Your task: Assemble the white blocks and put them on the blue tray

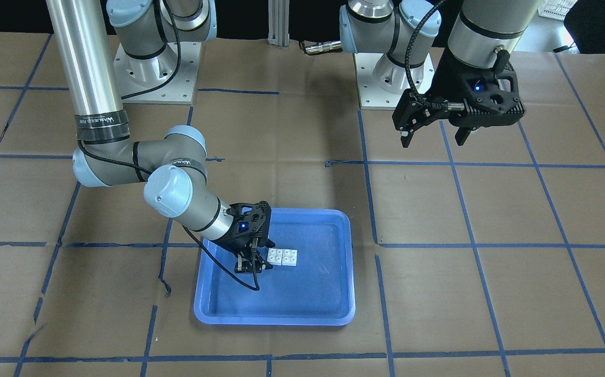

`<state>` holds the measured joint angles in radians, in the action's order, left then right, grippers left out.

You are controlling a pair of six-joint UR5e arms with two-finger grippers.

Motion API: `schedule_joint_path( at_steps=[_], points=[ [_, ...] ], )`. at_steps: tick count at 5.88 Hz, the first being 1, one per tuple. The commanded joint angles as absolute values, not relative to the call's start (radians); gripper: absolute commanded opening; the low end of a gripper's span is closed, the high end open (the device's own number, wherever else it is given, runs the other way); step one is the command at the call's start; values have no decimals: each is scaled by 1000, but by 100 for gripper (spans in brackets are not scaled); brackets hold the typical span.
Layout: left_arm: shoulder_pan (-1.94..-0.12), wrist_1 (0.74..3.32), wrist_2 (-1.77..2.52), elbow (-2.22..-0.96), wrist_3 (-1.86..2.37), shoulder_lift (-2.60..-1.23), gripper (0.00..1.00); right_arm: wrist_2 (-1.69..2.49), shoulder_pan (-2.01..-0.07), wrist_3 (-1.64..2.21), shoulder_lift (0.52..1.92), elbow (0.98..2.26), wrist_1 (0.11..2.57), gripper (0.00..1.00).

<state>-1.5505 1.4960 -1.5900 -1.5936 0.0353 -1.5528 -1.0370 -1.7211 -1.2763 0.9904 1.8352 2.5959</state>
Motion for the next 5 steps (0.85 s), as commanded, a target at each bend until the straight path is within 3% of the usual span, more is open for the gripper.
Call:
schedule_joint_path(
  at_steps=[1,5],
  points=[
    [-1551,1497,-1591,-1594,35,-1552,99,-1049,-1720,-1185,1008,1827,2583,100],
    [-1552,1496,-1591,-1594,35,-1552,99,-1289,-1695,-980,1228,1738,2156,100]
  ],
)
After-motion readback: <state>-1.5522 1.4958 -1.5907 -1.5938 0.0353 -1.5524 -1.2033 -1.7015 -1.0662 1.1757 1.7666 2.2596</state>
